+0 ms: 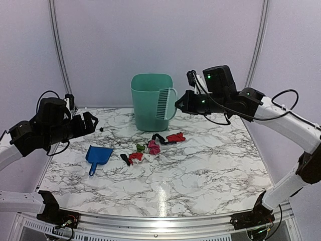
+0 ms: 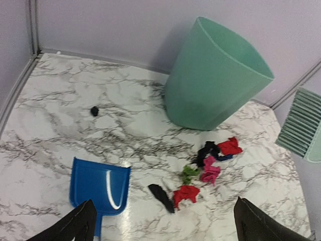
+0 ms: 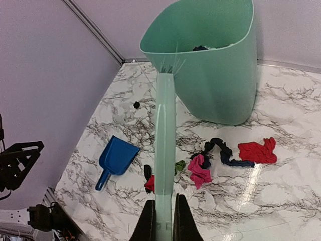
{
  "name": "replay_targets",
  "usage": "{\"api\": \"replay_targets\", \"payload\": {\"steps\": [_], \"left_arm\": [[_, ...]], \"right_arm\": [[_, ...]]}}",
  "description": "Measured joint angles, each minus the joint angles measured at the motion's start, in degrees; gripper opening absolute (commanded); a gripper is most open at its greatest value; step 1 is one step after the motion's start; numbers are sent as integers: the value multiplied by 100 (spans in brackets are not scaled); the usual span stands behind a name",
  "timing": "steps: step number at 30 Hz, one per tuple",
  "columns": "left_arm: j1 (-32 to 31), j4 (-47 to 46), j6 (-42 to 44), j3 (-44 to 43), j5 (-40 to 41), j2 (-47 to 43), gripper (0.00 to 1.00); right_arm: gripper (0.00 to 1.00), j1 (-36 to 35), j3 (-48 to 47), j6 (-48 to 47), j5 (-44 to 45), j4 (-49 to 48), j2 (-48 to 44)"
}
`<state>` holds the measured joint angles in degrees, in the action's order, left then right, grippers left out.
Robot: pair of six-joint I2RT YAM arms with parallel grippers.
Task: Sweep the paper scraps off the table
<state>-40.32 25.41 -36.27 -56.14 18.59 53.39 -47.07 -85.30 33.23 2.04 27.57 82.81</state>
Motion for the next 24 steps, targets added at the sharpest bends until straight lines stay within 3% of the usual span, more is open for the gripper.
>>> {"api": "replay_targets", "payload": {"steps": [5, 12, 24], "left_arm": [[212, 881, 382, 225, 280, -184, 99], [752, 1657, 549, 557, -166, 595, 99], [1001, 1849, 678, 942, -691, 1930, 88]], "right_arm": [[0, -105, -173, -254, 0, 326, 426], [0, -339, -540, -481, -22, 520, 857], [0, -415, -713, -612, -15, 809, 1021]]}}
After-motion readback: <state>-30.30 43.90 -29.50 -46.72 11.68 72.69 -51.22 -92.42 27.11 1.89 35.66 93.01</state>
